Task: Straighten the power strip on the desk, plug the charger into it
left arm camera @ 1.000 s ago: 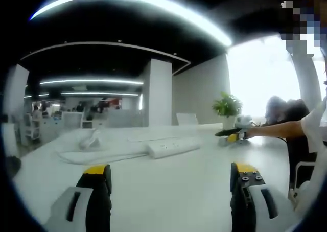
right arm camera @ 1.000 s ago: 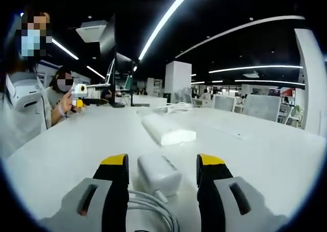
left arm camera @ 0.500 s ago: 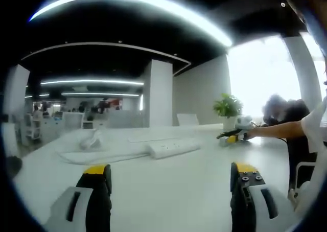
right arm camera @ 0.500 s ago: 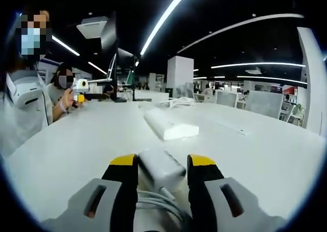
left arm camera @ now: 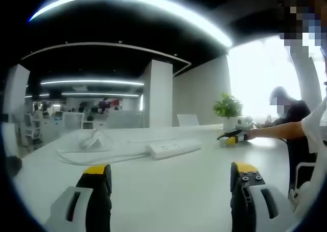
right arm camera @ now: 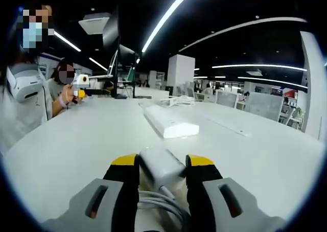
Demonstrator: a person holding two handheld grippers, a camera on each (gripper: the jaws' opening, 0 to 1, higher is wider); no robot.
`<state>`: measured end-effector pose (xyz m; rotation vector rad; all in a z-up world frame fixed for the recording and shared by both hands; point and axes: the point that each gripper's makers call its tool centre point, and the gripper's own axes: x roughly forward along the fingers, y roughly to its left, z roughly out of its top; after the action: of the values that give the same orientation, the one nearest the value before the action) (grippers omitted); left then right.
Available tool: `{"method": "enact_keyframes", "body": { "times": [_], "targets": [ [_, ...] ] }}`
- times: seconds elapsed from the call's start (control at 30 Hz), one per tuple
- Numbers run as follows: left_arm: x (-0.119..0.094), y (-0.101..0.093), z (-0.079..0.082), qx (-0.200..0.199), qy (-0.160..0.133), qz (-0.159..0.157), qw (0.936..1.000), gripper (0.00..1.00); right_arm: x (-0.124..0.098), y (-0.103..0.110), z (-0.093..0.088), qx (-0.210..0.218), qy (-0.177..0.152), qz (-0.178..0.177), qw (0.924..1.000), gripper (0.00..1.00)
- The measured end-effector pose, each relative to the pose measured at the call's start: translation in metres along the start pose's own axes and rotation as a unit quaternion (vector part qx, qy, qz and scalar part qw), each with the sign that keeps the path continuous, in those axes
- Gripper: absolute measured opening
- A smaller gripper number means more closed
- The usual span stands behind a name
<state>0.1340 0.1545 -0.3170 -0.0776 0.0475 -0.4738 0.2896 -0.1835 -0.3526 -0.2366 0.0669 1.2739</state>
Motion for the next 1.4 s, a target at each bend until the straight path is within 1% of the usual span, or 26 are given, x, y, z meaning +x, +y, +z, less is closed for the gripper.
{"method": "enact_keyframes", "body": {
  "times": [0.2, 0.27, 0.3, 0.33, 0.5, 0.57, 0.67, 0.9, 1.07, 1.2, 1.4],
  "targets": [
    [0.001, 0.000, 0.000, 0.000, -0.001, -0.001, 1.0000, 0.99, 0.001, -0.003, 0.000, 0.000, 0.006, -0.004, 1.0000, 0.33],
    [0.001, 0.000, 0.001, 0.000, -0.001, -0.001, 1.0000, 0.99, 0.000, -0.006, -0.001, 0.000, 0.014, -0.012, 0.9998, 0.26],
    [0.001, 0.001, 0.001, 0.000, -0.001, -0.001, 1.0000, 0.99, 0.001, -0.007, 0.000, 0.006, 0.019, -0.013, 0.9997, 0.26],
    [0.001, 0.001, 0.001, 0.000, -0.002, -0.001, 1.0000, 0.99, 0.003, -0.007, 0.000, -0.001, 0.022, -0.015, 0.9996, 0.26],
    [0.000, 0.002, 0.001, -0.001, -0.002, 0.000, 1.0000, 0.99, 0.004, -0.006, 0.000, -0.006, 0.032, -0.019, 0.9993, 0.25],
    [0.000, 0.003, 0.001, -0.002, -0.002, 0.001, 1.0000, 0.99, 0.005, -0.007, 0.000, -0.002, 0.036, -0.021, 0.9991, 0.25],
    [0.000, 0.003, 0.000, -0.002, -0.001, 0.000, 1.0000, 0.99, 0.004, -0.010, -0.001, 0.014, 0.042, -0.028, 0.9986, 0.25],
    [-0.001, 0.004, 0.000, -0.003, -0.003, 0.002, 1.0000, 0.99, 0.005, -0.012, -0.002, 0.016, 0.056, -0.045, 0.9973, 0.24],
    [-0.001, 0.003, -0.001, -0.004, -0.003, 0.002, 1.0000, 0.99, 0.007, -0.012, -0.002, 0.009, 0.070, -0.054, 0.9961, 0.24],
    [-0.002, 0.003, -0.001, -0.004, -0.004, 0.002, 1.0000, 0.99, 0.007, -0.008, -0.001, -0.012, 0.085, -0.057, 0.9947, 0.24],
    [-0.002, 0.003, -0.002, -0.006, -0.003, 0.000, 1.0000, 0.99, 0.008, -0.007, 0.000, -0.023, 0.098, -0.060, 0.9930, 0.24]
  ]
}}
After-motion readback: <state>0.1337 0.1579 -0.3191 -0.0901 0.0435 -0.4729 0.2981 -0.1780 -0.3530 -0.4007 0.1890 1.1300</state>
